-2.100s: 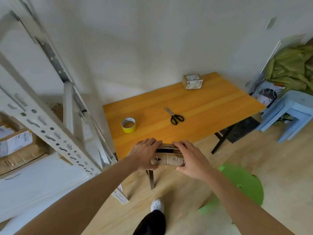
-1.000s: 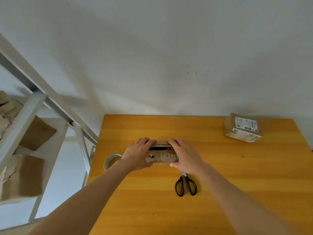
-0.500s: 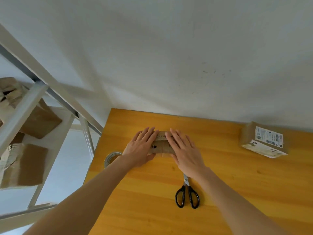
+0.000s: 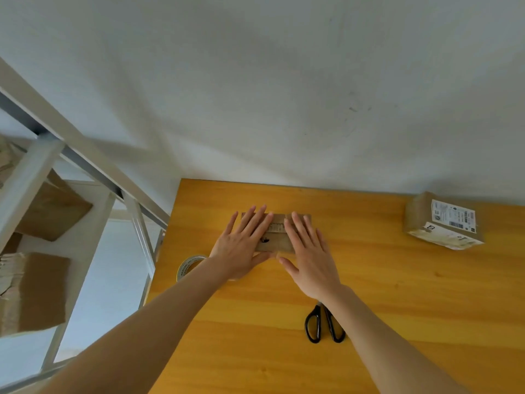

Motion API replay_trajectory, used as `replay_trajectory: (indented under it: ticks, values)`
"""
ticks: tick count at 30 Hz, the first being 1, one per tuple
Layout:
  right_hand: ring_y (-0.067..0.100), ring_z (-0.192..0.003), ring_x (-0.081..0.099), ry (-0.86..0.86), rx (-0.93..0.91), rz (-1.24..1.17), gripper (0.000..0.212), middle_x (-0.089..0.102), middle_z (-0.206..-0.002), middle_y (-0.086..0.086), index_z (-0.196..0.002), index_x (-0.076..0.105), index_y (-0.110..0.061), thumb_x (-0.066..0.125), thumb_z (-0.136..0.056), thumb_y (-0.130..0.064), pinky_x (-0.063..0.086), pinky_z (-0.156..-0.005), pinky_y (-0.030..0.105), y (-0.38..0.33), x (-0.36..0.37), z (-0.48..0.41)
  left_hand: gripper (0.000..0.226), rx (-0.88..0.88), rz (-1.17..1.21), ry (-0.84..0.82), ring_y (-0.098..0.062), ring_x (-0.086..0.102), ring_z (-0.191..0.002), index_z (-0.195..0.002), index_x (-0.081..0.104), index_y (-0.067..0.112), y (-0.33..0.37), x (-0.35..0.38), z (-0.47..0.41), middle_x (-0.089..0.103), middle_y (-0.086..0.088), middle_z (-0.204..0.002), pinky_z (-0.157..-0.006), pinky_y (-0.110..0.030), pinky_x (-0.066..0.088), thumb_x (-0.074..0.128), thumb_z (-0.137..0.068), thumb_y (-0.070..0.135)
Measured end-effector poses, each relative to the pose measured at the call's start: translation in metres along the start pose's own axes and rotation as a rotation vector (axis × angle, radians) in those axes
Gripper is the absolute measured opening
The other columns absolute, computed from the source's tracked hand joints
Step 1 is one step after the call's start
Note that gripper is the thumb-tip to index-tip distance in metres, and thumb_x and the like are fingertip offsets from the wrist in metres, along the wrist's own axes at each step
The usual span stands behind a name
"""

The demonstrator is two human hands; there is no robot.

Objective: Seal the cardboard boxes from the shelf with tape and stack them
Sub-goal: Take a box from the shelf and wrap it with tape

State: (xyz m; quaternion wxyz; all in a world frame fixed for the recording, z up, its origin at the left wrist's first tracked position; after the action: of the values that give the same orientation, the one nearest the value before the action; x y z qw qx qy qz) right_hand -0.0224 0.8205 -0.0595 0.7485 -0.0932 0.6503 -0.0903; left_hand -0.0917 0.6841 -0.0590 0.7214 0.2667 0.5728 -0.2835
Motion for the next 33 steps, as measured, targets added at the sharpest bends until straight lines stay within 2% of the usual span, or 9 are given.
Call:
replay_trajectory:
  ticks: [2, 5, 7, 9, 15, 18, 21, 23, 33]
  values:
    - [0.016, -0.149, -0.013, 0.11, 0.102, -0.162, 0.088, -0.015, -0.162, -0.001, -0.155, -0.008, -0.019, 0.044, -0.095, -0.057, 0.003, -0.121, 0.034, -0.001, -0.007, 0.008, 0.079, 0.025, 0.041, 0.043, -0.02, -0.018, -0.145, -0.148, -0.021, 0.028, 0.001, -0.005, 0.003, -0.018, 0.001, -0.158, -0.119, -0.046, -0.004, 0.009, -0.088, 0.071]
    - [0.021, -0.147, 0.018, 0.272, 0.33, -0.424, 0.082, 0.019, -0.16, 0.007, -0.154, 0.014, -0.011, 0.051, -0.093, -0.051, 0.025, -0.119, 0.041, 0.005, -0.009, 0.024, 0.074, 0.121, 0.103, 0.182, -0.028, 0.014, -0.146, -0.151, 0.024, 0.019, 0.007, -0.023, 0.01, 0.016, -0.009, -0.159, -0.118, -0.05, 0.014, 0.037, -0.091, 0.061]
    - [0.019, -0.136, 0.036, 0.342, 0.403, -0.531, 0.071, 0.035, -0.15, 0.006, -0.151, 0.025, -0.011, 0.053, -0.095, -0.043, 0.04, -0.107, 0.038, 0.006, -0.009, 0.029, 0.059, 0.183, 0.124, 0.287, -0.032, 0.036, -0.138, -0.133, 0.052, 0.012, 0.009, -0.033, 0.016, 0.038, -0.015, -0.149, -0.111, -0.053, 0.03, 0.059, -0.087, 0.049]
    - [0.007, -0.117, 0.047, 0.375, 0.45, -0.606, 0.063, 0.042, -0.142, 0.001, -0.148, 0.031, -0.013, 0.054, -0.096, -0.039, 0.047, -0.087, 0.022, 0.007, -0.01, 0.031, 0.047, 0.2, 0.131, 0.342, -0.036, 0.046, -0.129, -0.117, 0.062, 0.009, 0.009, -0.037, 0.019, 0.05, -0.018, -0.138, -0.105, -0.054, 0.038, 0.07, -0.082, 0.041]
    - [0.003, -0.097, 0.049, 0.41, 0.517, -0.66, 0.043, 0.054, -0.128, 0.004, -0.133, 0.048, -0.009, 0.06, -0.096, -0.026, 0.039, -0.069, 0.002, 0.009, -0.012, 0.027, 0.037, 0.205, 0.12, 0.327, -0.039, 0.055, -0.118, -0.098, 0.066, 0.008, 0.004, -0.042, 0.021, 0.059, -0.019, -0.124, -0.096, -0.054, 0.047, 0.08, -0.075, 0.033]
    - [0.007, -0.099, 0.051, 0.41, 0.535, -0.651, 0.036, 0.055, -0.123, 0.003, -0.127, 0.054, -0.009, 0.06, -0.096, -0.026, 0.037, -0.071, 0.007, 0.01, -0.016, 0.027, 0.045, 0.185, 0.138, 0.281, -0.036, 0.056, -0.119, -0.107, 0.066, 0.008, 0.003, -0.044, 0.015, 0.058, -0.017, -0.126, -0.096, -0.048, 0.049, 0.081, -0.072, 0.033]
    - [0.011, -0.096, 0.053, 0.404, 0.542, -0.701, 0.03, 0.054, -0.114, 0.0, -0.118, 0.058, -0.011, 0.058, -0.096, -0.032, 0.039, -0.07, 0.009, 0.01, -0.017, 0.026, 0.051, 0.135, 0.1, 0.147, -0.025, 0.025, -0.142, -0.131, 0.051, 0.015, 0.001, -0.033, 0.009, 0.028, -0.009, -0.153, -0.115, -0.039, 0.026, 0.057, -0.09, 0.044]
    - [0.013, -0.099, 0.055, 0.404, 0.56, -0.777, 0.033, 0.054, -0.112, -0.001, -0.116, 0.058, -0.012, 0.055, -0.097, -0.038, 0.043, -0.077, 0.017, 0.01, -0.018, 0.025, 0.052, 0.108, 0.114, 0.08, -0.021, 0.012, -0.146, -0.135, 0.045, 0.016, -0.001, -0.029, 0.006, 0.016, -0.005, -0.158, -0.116, -0.035, 0.019, 0.049, -0.094, 0.047]
    - [0.02, -0.09, 0.057, 0.378, 0.644, -0.783, 0.031, 0.06, -0.097, 0.006, -0.097, 0.059, -0.009, 0.06, -0.094, -0.039, 0.048, -0.078, 0.034, 0.023, -0.033, 0.014, 0.052, 0.145, 0.151, 0.033, -0.03, 0.009, -0.146, -0.135, 0.039, 0.011, 0.007, -0.029, 0.007, 0.021, -0.007, -0.156, -0.116, -0.04, 0.021, 0.055, -0.093, 0.038]
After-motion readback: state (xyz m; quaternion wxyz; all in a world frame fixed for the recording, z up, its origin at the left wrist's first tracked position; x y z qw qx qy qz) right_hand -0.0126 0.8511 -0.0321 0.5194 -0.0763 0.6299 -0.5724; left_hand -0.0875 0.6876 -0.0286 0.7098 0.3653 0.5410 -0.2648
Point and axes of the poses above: each hand's wrist, its own z-axis away from the middle knuckle, its own x-axis out of the palm, y = z × x, the point moved 6 cm from there along -z, towards the middle knuckle
